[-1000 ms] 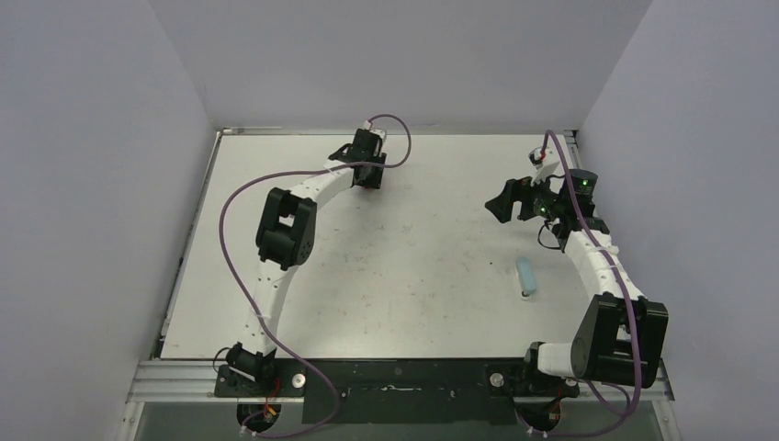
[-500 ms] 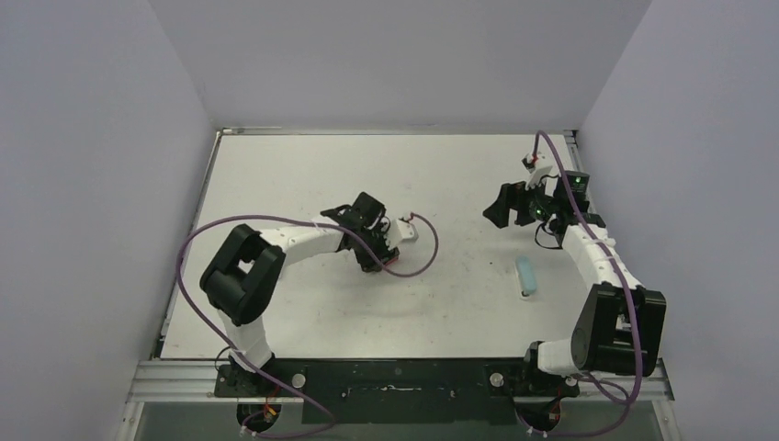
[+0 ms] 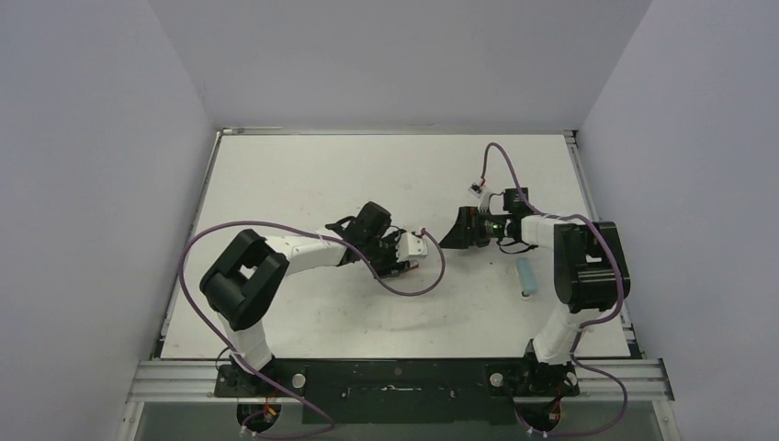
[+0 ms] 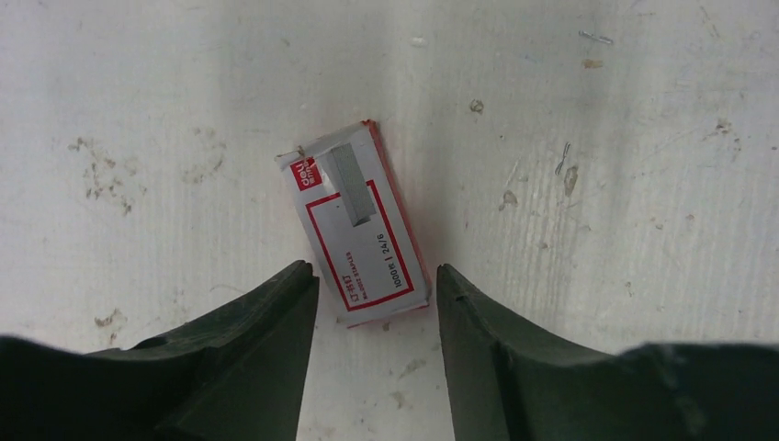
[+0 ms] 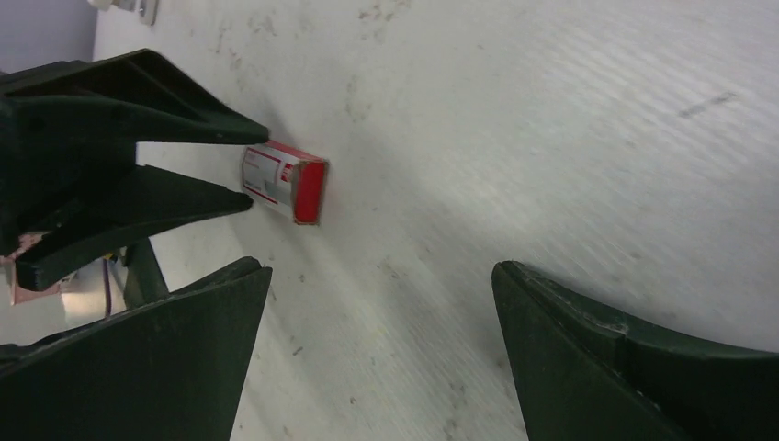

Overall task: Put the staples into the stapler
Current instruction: Move the staple box to the center of the board, then open the staple box at the center of the board.

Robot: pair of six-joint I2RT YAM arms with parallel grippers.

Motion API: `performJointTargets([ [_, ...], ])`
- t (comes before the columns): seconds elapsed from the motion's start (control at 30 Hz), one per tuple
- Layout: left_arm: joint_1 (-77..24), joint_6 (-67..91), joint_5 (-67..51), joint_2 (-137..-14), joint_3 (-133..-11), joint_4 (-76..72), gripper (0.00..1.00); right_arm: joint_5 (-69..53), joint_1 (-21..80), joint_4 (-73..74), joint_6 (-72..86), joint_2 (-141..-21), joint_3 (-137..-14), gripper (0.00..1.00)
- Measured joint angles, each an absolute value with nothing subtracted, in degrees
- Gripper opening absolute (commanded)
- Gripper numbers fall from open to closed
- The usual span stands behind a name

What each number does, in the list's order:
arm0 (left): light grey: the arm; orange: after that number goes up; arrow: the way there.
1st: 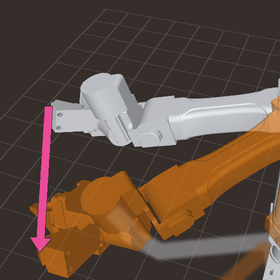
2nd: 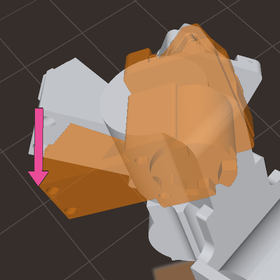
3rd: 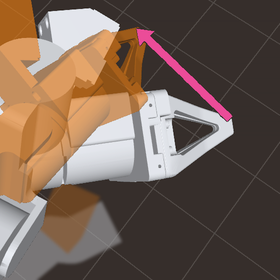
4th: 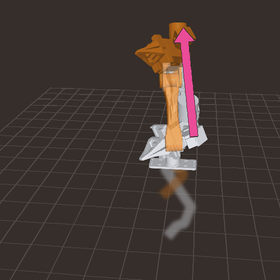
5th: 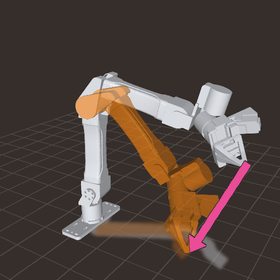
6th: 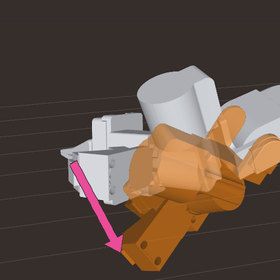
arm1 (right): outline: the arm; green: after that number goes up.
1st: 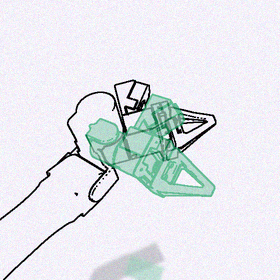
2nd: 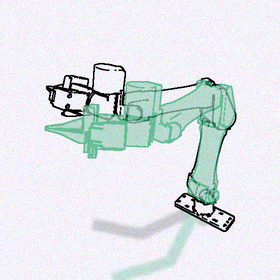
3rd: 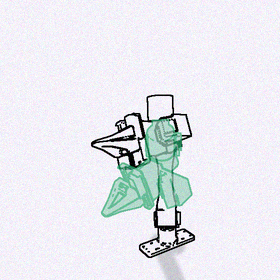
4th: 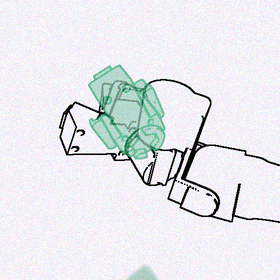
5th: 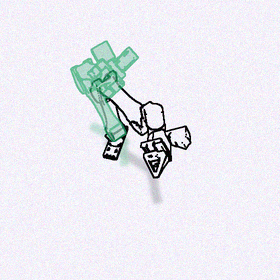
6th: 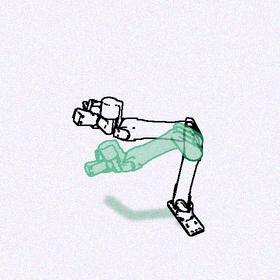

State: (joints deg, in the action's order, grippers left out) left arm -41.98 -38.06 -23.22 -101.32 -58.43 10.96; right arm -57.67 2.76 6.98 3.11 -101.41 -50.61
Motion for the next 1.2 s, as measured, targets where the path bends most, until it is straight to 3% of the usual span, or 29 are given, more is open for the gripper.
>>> performJointTargets([
  [0.23, -42.54, -36.51, -26.11, -105.19, -59.0, 6.0, 0.61, -66.74, 7.42, -6.13, 11.4, -107.85, -50.3, 0.83],
  [0.57, -42.68, -33.45, -25.8, -106.1, -59.83, 5.26, 0.55, -72.05, 10.92, -20.12, 23.03, -112.53, -48.25, 0.71],
  [1.2, -42.7, -27.59, -24.69, -105.45, -57.12, 0.6, 0.4, -74.26, 16.01, -19.27, 23.24, -112.92, -47.0, 0.59],
])
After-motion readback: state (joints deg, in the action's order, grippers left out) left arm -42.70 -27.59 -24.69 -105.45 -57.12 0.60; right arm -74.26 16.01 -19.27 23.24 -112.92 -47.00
